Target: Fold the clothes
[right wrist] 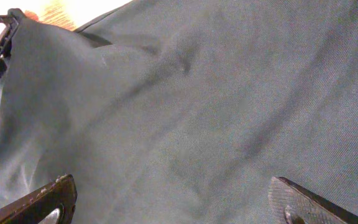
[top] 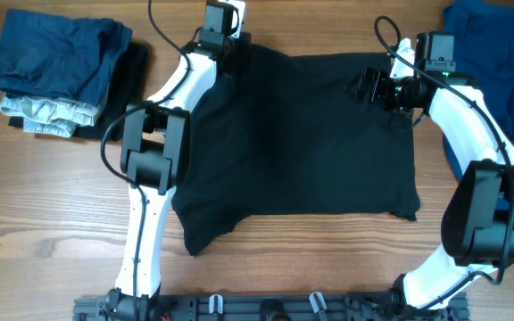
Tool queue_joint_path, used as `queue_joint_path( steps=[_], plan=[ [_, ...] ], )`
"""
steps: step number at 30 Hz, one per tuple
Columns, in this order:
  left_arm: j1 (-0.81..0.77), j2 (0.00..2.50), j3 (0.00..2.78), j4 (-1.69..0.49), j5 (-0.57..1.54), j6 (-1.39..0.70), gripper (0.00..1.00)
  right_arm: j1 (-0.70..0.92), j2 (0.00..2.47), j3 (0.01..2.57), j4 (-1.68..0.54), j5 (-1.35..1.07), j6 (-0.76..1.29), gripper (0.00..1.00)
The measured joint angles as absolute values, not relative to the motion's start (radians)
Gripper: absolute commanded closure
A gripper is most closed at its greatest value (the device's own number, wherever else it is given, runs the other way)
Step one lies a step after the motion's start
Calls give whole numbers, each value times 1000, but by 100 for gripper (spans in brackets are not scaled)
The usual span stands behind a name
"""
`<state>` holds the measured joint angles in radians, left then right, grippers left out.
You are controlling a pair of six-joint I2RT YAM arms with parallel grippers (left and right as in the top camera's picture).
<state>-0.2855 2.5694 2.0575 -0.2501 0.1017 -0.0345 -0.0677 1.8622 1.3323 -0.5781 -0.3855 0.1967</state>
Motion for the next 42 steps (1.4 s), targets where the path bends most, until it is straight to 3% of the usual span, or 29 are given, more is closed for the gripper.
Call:
queue_joint_path(
  steps=[8,15,25,34,35,36,42],
  plan=[
    [-283,2544,2057,-254,38,-35,96,-68,1862,1332,-580,-385,196,0],
    [-283,2351,2057,-375,4,-35,96,-68,1862,1332,-582,-385,196,0],
    [-303,2231,2069,-892,-2,-34,96,-68,1862,1332,-583,-385,178,0],
    [-377,2231,2069,-1140,84,-35,95,-68,1862,1332,-580,-385,178,0],
    [-387,2231,2069,-1164,91,-35,85,-68,1862,1332,-580,-385,178,0],
    [-390,2231,2069,-1170,96,-35,61,-68,1862,1332,-580,-385,178,0],
    [-424,2231,2070,-1306,107,-36,32,-68,1862,1332,-580,-385,178,0]
  ],
)
